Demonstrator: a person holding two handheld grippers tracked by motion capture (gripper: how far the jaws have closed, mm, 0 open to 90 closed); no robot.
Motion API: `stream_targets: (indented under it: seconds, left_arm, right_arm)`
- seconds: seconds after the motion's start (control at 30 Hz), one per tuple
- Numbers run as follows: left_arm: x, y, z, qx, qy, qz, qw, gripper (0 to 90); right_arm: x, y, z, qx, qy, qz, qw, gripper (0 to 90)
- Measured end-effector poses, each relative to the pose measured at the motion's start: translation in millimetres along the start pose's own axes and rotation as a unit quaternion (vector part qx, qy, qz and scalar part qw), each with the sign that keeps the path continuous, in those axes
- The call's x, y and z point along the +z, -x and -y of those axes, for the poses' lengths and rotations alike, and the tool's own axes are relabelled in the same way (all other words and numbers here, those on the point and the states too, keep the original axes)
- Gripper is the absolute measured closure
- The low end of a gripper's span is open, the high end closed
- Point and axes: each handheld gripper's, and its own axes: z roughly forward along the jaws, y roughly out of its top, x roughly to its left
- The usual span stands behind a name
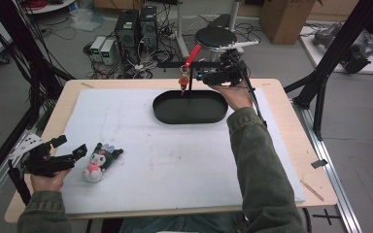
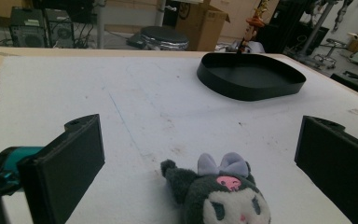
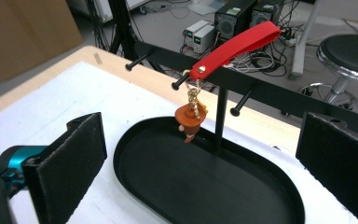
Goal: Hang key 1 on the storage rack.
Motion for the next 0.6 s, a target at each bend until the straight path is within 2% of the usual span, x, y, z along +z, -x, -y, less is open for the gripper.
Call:
stream_targets:
  seconds: [0.1,0.2,0.3,0.4,0.6]
  left_arm:
    - [-1.0,-0.2,0.2,-0.002,0.002,0.000,1.0000,1.7]
    - [-1.1,0.1,0.2,-0.001,0.001,-0.001,1.0000,1.7]
    - [-1.0,0.3,0.3,0.001,-0.001,-0.001,1.0000,1.7]
    - [-0.2,0.4,0.4,-0.001,-0.001,-0.001,1.0000,1.7]
    - [-0.3,1.0,0.4,0.002,-0.003,-0.001,1.0000,1.8]
  right_arm:
    - [-5.2,-2.6,6.2,-0.017,0.006,0.003,0.9998,0.9]
    - [-9.7,-1.8,15.6,-0.018,0.000,0.001,0.9998,0.9]
    - [-16.6,-1.9,26.6,-0.021,0.011,0.002,0.9997,0.8]
    - [-22.4,-3.5,38.8,-0.036,0.016,0.005,0.9992,0.9]
    - [-29.0,1.2,59.7,-0.024,0.011,-0.002,0.9996,0.8]
